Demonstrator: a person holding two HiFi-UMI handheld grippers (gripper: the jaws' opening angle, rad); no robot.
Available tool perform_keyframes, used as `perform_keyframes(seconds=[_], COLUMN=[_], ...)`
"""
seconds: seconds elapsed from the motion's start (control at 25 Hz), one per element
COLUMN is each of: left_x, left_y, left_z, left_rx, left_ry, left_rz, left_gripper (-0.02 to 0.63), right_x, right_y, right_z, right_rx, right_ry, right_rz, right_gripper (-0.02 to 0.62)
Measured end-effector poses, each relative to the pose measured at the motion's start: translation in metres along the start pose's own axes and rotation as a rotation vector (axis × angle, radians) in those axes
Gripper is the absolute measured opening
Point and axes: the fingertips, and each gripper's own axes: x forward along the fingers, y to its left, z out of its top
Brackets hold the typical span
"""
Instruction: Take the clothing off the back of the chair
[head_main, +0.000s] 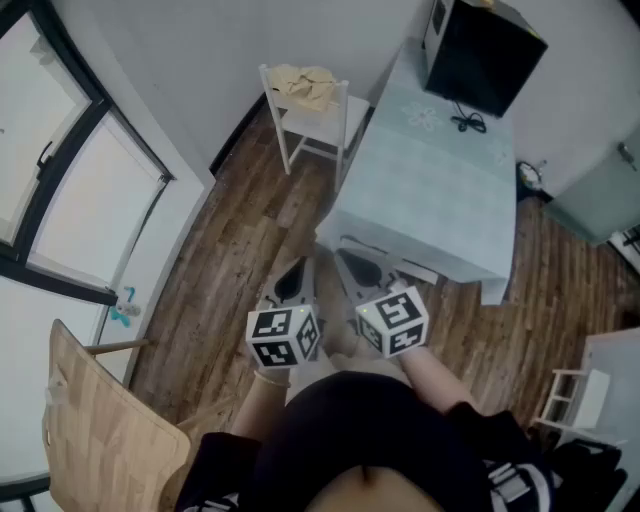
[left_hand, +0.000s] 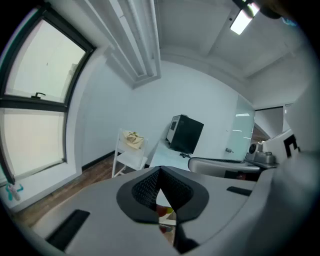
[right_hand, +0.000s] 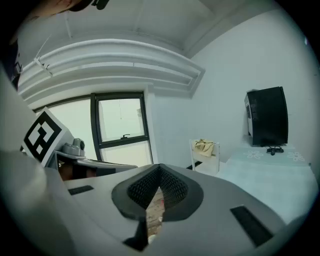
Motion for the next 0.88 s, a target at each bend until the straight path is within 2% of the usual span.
perform_keyframes(seconds=[0.48,0.64,0.88], left_x=[0.012,0.022,0.041], left_y=[0.011,0.023,0.047], left_z=[0.016,0.027,0.045], left_rx=[0.008,0.026,0.053], left_ry=[-0.021,-0.027,-0.027], left_rz=[0.022,0.03,0.035], left_gripper=[-0.003,-0.003,-0.003], right_x=[0.014,0.029,0.066], right_y=[-0.007,-0.012,-0.017], right_z=[0.009,0.02,0.024], right_rx=[-0.016,-0.029,0.003], right_ry=[-0.01,-0.029,0.006], right_rz=[0.011,0.008,0.015], right_gripper=[0.011,0.011,0.011])
